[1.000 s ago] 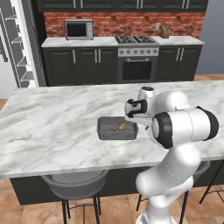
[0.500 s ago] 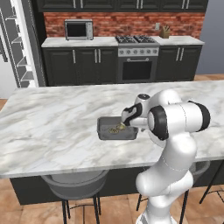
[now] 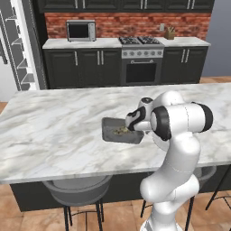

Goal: Place two dumplings into each of the tupperware containers and then place the containers in the fridge.

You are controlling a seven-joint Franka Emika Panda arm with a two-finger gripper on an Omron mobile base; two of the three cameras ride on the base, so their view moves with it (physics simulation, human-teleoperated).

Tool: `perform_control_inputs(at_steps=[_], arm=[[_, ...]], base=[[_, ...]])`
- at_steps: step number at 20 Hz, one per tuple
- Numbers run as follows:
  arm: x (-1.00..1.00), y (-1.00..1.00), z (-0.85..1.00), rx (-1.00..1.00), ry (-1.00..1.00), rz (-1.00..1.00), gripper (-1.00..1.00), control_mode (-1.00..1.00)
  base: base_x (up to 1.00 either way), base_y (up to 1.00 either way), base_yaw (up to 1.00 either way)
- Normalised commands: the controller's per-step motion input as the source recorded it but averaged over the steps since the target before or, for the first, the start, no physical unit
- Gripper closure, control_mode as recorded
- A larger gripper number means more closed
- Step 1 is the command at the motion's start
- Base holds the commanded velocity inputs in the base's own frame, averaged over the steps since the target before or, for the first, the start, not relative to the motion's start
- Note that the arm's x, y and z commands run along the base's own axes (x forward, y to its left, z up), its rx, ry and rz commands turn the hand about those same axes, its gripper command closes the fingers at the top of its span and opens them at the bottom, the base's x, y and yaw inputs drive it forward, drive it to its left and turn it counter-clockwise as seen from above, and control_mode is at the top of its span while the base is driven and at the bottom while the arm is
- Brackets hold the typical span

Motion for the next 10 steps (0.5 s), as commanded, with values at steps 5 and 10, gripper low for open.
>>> perform_control_inputs(at_steps=[5,10], arm=[[0.00,0.24,-0.27,0.05,-0.17,0.01,1.00,-1.00],[0.00,0.06,-0.64,0.22,-0.23,0.00,1.00,-1.00]], base=[[0.00,0.00,0.00],[0.00,0.00,0.00]])
